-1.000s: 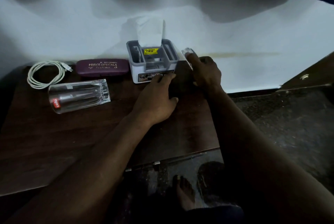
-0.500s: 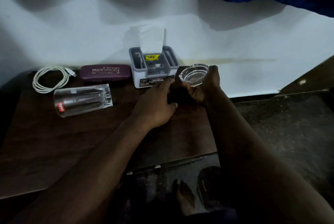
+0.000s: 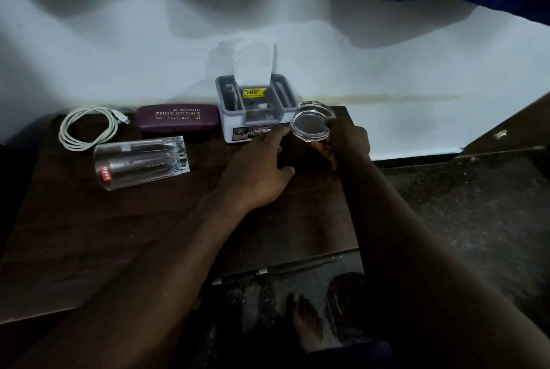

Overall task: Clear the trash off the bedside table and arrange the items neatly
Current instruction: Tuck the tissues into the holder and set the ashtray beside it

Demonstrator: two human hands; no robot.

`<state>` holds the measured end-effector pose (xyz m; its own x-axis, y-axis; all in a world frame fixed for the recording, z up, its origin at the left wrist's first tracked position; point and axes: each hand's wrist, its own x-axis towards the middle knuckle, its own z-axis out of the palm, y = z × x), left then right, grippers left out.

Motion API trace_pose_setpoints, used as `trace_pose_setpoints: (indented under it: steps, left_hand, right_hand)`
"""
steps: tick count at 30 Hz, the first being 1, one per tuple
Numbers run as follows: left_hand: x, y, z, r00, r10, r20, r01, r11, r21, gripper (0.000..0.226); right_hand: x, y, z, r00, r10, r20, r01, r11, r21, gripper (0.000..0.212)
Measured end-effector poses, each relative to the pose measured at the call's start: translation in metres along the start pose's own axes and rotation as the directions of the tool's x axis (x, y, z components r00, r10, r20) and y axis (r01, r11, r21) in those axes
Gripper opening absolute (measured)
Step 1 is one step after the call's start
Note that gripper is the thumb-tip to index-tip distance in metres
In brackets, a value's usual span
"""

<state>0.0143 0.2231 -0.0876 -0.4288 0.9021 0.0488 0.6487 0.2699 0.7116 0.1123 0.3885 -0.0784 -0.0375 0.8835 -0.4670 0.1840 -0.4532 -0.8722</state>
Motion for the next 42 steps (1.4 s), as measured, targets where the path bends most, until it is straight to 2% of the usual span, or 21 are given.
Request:
trace_pose_setpoints:
  steps: [2,4,7,9,11,12,13,17,19,24,32,42]
  left_hand:
    - [-0.001,0.001,-0.001,1.0,0.005,-0.001,-0.005,1.0,-0.003,0.077]
    - [-0.003,0.002,-0.001,1.0,0.01,0.004,-0.01,1.0,-0.009,0.078]
    - [-0.005,0.002,-0.001,1.0,0.009,0.009,-0.009,1.0,-0.012,0.079]
    - [-0.005,0.001,-0.002,1.0,0.003,0.002,-0.003,1.0,-0.002,0.078]
    - [-0.005,0.0,-0.004,1.0,-0.006,0.0,0.006,1.0,0.012,0.077]
    - [-0.005,0.0,-0.005,1.0,-0.012,0.0,0.012,1.0,0.012,0.076]
    - [-0.006,0.001,-0.006,1.0,-0.014,-0.004,0.014,1.0,0.017,0.075]
    - [-0.006,0.003,-0.014,0.986,0.033,-0.166,-0.008,0.988,0.151,0.071]
    - [-0.004,0.001,-0.019,0.975,0.016,-0.221,0.029,0.98,0.197,0.076]
    - [0.0,-0.007,-0.025,0.98,-0.124,-0.153,0.159,0.956,0.248,0.083]
    - [0.002,-0.009,-0.024,0.975,-0.125,-0.185,0.176,0.941,0.289,0.071]
    - [0.003,-0.01,-0.025,0.972,-0.119,-0.201,0.171,0.95,0.261,0.067]
  right_hand:
    - [0.005,0.005,0.0,0.997,-0.068,-0.039,0.06,0.983,-0.175,0.018]
    - [0.006,0.008,-0.001,0.979,-0.187,-0.077,0.142,0.907,-0.397,0.027]
    - [-0.001,0.013,0.0,0.924,-0.375,-0.077,0.284,0.807,-0.517,0.032]
    - [-0.007,0.018,0.0,0.87,-0.491,0.043,0.418,0.689,-0.592,0.048]
    - [-0.009,0.022,0.0,0.81,-0.54,0.227,0.529,0.509,-0.679,0.05]
    - [-0.008,0.025,-0.001,0.794,-0.538,0.282,0.547,0.43,-0.718,0.05]
    - [-0.006,0.026,-0.002,0.79,-0.54,0.291,0.543,0.393,-0.742,0.05]
    - [0.002,0.026,-0.007,0.77,-0.602,0.211,0.516,0.394,-0.76,0.042]
    - [0.004,0.026,-0.009,0.766,-0.611,0.2,0.515,0.396,-0.76,0.037]
    - [0.003,0.03,-0.008,0.751,-0.637,0.174,0.519,0.407,-0.752,0.036]
    - [0.004,0.029,-0.011,0.751,-0.642,0.156,0.511,0.414,-0.753,0.034]
    - [0.003,0.029,-0.012,0.744,-0.648,0.164,0.519,0.405,-0.753,0.035]
